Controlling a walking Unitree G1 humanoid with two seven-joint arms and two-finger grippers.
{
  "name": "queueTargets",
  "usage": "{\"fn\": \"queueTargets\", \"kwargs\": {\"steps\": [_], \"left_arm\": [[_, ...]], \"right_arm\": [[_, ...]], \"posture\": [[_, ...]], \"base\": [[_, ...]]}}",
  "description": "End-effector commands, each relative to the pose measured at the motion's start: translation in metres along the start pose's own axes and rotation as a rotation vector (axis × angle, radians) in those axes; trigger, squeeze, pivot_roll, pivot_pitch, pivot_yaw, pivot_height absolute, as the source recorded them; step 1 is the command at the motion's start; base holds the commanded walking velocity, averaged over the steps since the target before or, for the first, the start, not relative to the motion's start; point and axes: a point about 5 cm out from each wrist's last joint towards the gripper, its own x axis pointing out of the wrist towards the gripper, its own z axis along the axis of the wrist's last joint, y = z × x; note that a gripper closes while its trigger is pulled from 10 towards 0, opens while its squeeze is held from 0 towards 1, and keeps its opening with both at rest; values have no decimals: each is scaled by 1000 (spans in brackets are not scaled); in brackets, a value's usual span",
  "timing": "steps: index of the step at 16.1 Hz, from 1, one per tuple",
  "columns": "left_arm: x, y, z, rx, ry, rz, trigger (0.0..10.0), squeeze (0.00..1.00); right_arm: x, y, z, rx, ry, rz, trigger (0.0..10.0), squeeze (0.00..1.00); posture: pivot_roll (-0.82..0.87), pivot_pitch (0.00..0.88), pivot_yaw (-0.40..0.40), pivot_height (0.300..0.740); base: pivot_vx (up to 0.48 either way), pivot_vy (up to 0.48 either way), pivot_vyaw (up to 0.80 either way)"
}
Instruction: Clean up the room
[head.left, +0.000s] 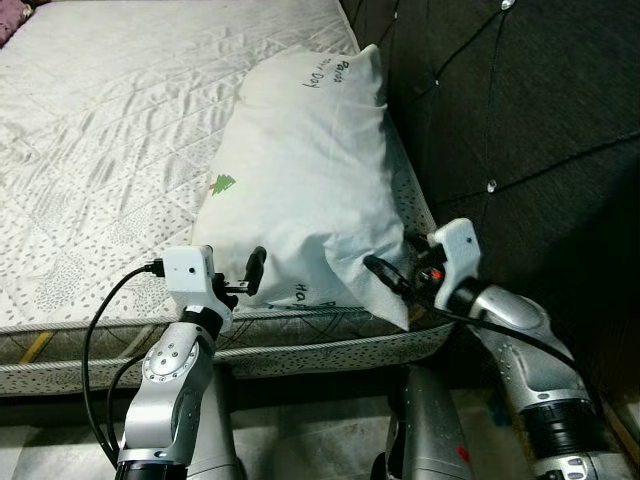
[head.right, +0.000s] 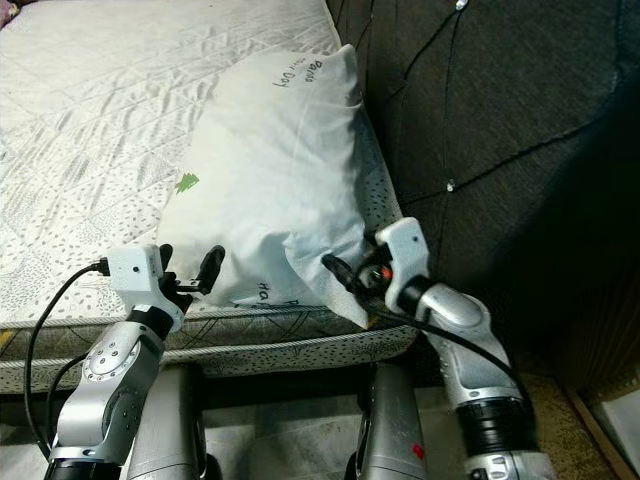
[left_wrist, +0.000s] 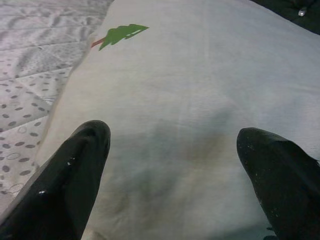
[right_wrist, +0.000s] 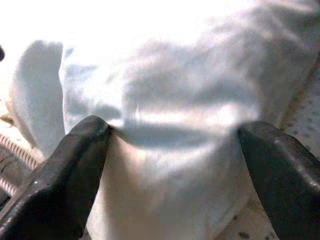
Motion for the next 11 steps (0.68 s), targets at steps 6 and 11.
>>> {"fn": "queueTargets", "kwargs": {"steps": [6, 11], "left_arm": [[2, 0, -2, -1, 14, 0, 10000, 0], [3, -2, -1, -2, 10, -1, 10000, 0]], "right_arm": [[17, 47, -3, 43, 45, 42, 1294, 0], [40, 61, 5, 45, 29, -99, 0, 0]], "posture": [[-29, 106, -14, 503], [-25, 107, -18, 503]], "base": [[0, 0, 0], [0, 0, 0]]}}
